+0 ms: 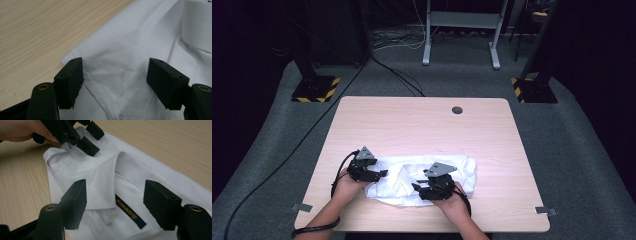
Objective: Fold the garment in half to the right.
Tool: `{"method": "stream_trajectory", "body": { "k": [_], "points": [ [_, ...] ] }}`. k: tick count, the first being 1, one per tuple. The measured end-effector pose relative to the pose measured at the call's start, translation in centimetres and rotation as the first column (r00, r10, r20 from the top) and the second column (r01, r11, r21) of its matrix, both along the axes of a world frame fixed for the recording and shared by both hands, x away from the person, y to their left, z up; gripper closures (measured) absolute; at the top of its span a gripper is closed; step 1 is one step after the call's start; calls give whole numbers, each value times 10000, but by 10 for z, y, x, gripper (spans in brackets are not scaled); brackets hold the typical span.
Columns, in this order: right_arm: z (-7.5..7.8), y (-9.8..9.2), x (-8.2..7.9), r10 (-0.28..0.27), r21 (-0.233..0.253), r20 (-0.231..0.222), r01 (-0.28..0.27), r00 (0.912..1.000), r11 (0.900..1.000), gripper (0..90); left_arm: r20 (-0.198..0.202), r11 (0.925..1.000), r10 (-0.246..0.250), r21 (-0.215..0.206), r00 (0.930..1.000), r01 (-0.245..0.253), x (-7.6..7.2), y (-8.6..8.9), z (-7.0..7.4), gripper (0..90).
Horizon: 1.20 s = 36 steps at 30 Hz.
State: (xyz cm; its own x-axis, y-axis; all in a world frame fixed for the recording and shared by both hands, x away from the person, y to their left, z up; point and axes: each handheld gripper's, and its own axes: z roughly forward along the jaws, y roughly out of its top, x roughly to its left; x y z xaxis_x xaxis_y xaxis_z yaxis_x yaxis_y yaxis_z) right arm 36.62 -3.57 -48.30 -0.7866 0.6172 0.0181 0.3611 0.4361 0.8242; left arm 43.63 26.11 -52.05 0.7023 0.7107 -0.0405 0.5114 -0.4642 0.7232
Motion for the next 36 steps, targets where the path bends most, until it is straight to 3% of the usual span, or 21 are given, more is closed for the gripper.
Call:
{"method": "stream_trajectory", "body": {
  "k": [8, 23, 26, 30, 34, 36],
  "points": [
    [-12, 26, 6, 224, -339, -59, -226, 9997, 9992, 347, 7, 10000, 28, 46, 10000, -29, -1, 1, -1, 298],
    [-4, 51, 7, 416, -126, 352, -412, 9985, 9991, 349, -262, 9999, 85, 137, 9996, -82, -3, 4, 0, 312],
    [1, 53, 4, 388, -21, 582, -387, 9976, 9992, 349, 153, 9997, 160, 203, 9998, -163, -3, 4, 2, 303],
    [5, 59, 1, 553, -78, 772, -549, 9955, 9985, 350, 615, 9991, 412, -63, 9973, -409, -1, 5, 7, 296],
    [-1, 65, 2, 756, -194, 481, -748, 9960, 9970, 348, 1009, 9982, 597, -49, 9931, -595, 2, 7, 7, 265],
    [-9, 67, 4, 815, -287, 134, -810, 9966, 9963, 348, 1002, 9975, 706, -59, 9925, -704, 4, 7, 6, 264]
  ]
}}
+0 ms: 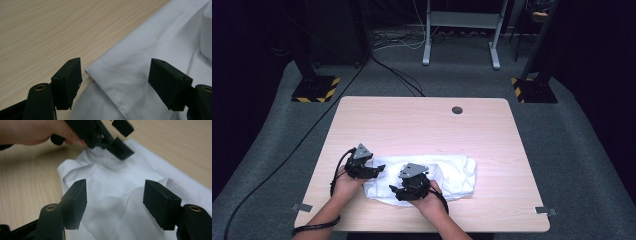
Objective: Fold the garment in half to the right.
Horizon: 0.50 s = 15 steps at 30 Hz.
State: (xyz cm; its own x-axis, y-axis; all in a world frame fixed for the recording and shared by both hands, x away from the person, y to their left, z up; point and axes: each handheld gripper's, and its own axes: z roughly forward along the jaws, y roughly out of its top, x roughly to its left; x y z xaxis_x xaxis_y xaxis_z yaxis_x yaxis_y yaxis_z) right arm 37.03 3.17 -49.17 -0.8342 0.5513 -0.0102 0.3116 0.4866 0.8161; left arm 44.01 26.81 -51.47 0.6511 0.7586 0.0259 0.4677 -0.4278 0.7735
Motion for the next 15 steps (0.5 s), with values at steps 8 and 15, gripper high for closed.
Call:
{"method": "stream_trajectory", "body": {
  "k": [8, 15],
  "points": [
    [-24, 5, 5, -143, -527, -592, 112, 9981, 9985, 351, -258, 9997, -121, 190, 9996, 126, 5, -4, -6, 269],
    [-31, 5, 3, -158, -725, -580, 116, 9982, 9973, 354, -804, 10000, -42, -60, 9968, 38, 8, -1, -11, 269]
  ]
}}
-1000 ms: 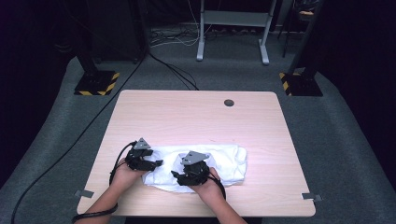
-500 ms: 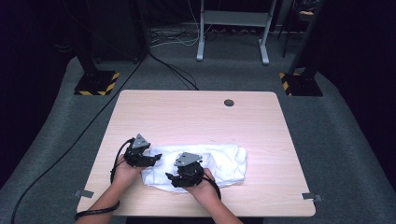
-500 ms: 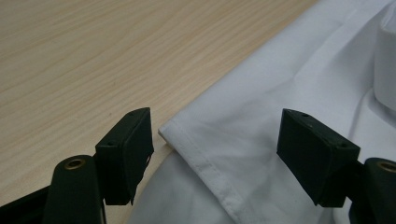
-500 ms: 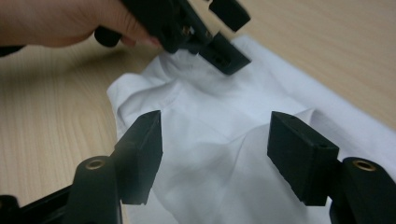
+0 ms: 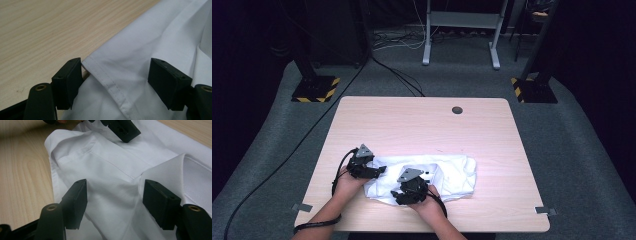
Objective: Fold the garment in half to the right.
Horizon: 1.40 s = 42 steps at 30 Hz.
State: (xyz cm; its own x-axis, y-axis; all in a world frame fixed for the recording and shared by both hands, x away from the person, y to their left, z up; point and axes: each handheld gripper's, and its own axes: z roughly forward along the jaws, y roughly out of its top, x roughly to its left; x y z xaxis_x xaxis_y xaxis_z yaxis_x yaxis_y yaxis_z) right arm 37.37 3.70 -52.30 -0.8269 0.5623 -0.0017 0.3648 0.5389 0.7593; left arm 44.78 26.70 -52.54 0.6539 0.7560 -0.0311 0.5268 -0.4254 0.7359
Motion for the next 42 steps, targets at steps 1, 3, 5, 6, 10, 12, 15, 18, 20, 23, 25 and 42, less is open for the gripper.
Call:
{"method": "stream_trajectory", "body": {
  "k": [1, 3, 5, 6, 10, 12, 15, 18, 20, 23, 25, 42],
  "points": [
    [-1, 0, -1, -5, 21, 15, 5, 10000, 10000, 353, -53, 10000, 25, -56, 10000, -25, 0, 0, 0, 270],
    [-2, -1, -1, 29, 17, 119, -29, 9999, 10000, 353, -9, 10000, 2, -61, 10000, -3, 0, 1, -1, 270],
    [-3, -1, -2, 51, 14, 183, -52, 9998, 10000, 353, 36, 10000, -19, -9, 10000, 19, 0, 0, -1, 269],
    [-3, -1, -2, 67, -15, 165, -67, 9998, 10000, 353, 54, 10000, -21, 12, 10000, 21, 0, 0, -1, 269],
    [2, 1, 0, 14, -39, 31, -14, 10000, 10000, 353, 100, 10000, -30, 2, 9999, 30, 0, 1, -2, 269],
    [4, 2, 1, -33, 137, -29, 34, 10000, 9999, 351, 118, 10000, -36, -12, 9999, 37, 0, 1, -2, 269],
    [8, 5, 0, -96, 430, 10, 96, 10000, 9990, 350, 148, 10000, -48, -65, 9999, 49, 0, 1, -3, 269],
    [11, 10, -2, -13, 656, 124, 5, 9999, 9978, 352, 199, 9999, -46, -112, 9998, 48, -1, 1, -3, 269],
    [14, 15, -5, 116, 760, 183, -129, 9998, 9970, 354, 204, 9999, -43, -115, 9998, 46, -1, 2, -3, 269],
    [19, 23, -10, 410, 933, 302, -436, 9987, 9947, 364, 220, 9999, -33, -119, 9998, 36, -1, 2, -3, 269],
    [22, 29, -13, 619, 1065, 300, -648, 9976, 9922, 371, 229, 9999, -44, -109, 9997, 47, -1, 2, -4, 269],
    [19, 69, -29, 2001, 736, 489, -2033, 9786, 9763, 379, 201, 9999, -54, -153, 9998, 57, 0, 2, -3, 265]
  ]
}}
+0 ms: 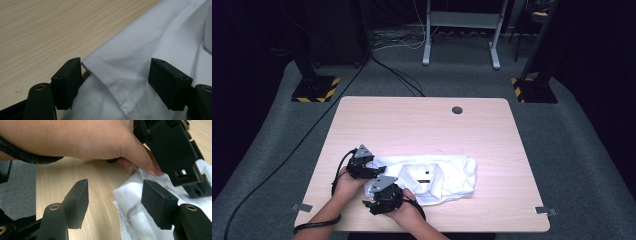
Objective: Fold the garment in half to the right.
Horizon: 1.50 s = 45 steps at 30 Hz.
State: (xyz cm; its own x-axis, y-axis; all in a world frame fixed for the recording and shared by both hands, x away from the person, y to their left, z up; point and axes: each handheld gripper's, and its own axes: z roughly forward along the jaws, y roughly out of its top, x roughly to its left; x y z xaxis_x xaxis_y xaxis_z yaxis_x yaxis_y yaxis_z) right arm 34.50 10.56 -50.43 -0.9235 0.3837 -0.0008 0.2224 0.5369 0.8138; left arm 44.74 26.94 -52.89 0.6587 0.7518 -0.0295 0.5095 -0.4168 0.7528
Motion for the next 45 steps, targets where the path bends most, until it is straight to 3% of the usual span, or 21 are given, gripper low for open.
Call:
{"method": "stream_trajectory", "body": {
  "k": [5, 11, 19, 25, 28, 34, 39, 42, 45],
  "points": [
    [0, 6, -4, 184, 32, 177, -185, 9997, 9998, 380, 6, 10000, -8, 4, 10000, 8, 0, 0, 0, 265],
    [-11, 14, -3, 431, -562, 87, -426, 9990, 9975, 382, -3, 10000, 3, -2, 10000, -3, 0, 0, 0, 265],
    [-25, 14, 8, 182, -1074, -275, -211, 9995, 9940, 383, -4, 10000, 10, -23, 10000, -11, 0, 0, 0, 265],
    [-26, 15, 8, 141, -1170, 28, -136, 9999, 9930, 427, -66, 10000, 64, -41, 10000, -64, 0, 0, 0, 265],
    [-27, 13, 8, -154, -975, 147, 167, 9998, 9951, 512, -190, 9996, 182, -220, 9997, -186, 0, 1, 1, 264],
    [-28, 12, 7, -532, -859, 382, 563, 9979, 9947, 612, 45, 9962, 597, -639, 9982, -593, 0, 12, 9, 265],
    [-28, 12, 7, -764, -892, 530, 809, 9957, 9927, 683, 57, 9927, 903, -806, 9959, -895, 2, 20, 11, 268],
    [-28, 11, 8, -819, -965, 581, 873, 9949, 9915, 779, 15, 9914, 1042, -792, 9946, -1037, 3, 24, 10, 273],
    [-25, 10, 14, -793, -937, -33, 786, 9968, 9925, 826, -29, 9918, 1072, -691, 9942, -1071, 3, 24, 9, 292]
  ]
}}
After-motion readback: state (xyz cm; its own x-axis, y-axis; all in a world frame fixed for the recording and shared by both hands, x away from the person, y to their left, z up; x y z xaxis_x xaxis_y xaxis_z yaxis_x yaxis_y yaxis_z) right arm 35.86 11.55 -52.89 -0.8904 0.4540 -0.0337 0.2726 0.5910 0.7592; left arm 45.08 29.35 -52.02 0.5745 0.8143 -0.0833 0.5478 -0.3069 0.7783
